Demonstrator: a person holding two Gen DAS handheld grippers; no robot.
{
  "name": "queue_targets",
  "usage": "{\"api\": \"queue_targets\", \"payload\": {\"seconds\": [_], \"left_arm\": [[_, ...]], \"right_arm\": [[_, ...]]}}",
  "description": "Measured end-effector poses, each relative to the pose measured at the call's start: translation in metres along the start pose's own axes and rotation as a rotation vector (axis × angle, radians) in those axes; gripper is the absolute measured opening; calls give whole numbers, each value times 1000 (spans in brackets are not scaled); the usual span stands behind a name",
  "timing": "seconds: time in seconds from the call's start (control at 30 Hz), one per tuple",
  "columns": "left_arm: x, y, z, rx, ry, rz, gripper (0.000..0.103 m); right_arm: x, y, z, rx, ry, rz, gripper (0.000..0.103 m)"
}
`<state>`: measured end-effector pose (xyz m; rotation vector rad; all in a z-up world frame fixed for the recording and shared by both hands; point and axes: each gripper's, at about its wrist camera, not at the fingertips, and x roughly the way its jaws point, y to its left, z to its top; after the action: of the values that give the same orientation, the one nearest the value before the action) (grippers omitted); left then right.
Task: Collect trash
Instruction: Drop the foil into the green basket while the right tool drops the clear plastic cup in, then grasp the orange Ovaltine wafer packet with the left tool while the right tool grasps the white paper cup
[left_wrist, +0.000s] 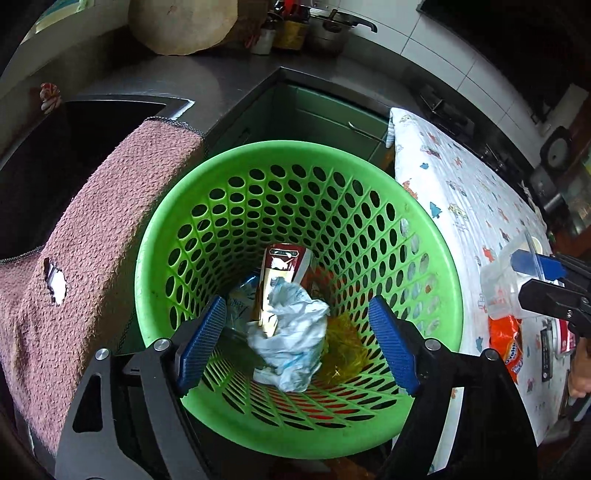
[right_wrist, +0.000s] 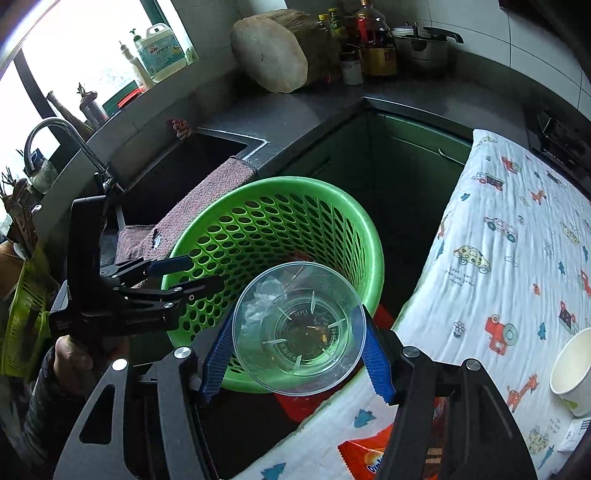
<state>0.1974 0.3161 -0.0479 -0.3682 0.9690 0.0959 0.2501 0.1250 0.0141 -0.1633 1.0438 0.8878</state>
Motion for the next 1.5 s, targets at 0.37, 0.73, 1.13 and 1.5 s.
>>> {"api": "queue_targets", "payload": {"seconds": [0.37,0.73,1.13,1.5], "left_arm": [[-23,16,-9,-28,-38,1,84],[-33,-3,-12,-1,-50,-10,86],[-37,-64,-17,97,-55,-56,90],[-26,-142,-25,238,-19,-130,93]], "right_arm": [[35,16,9,24,4,43,70],[-3,-2,-8,1,-37,-3,75],[-74,-88,-62,-65,-10,-208,85],[-98,-172,-87,-200,91,-347,89]]}}
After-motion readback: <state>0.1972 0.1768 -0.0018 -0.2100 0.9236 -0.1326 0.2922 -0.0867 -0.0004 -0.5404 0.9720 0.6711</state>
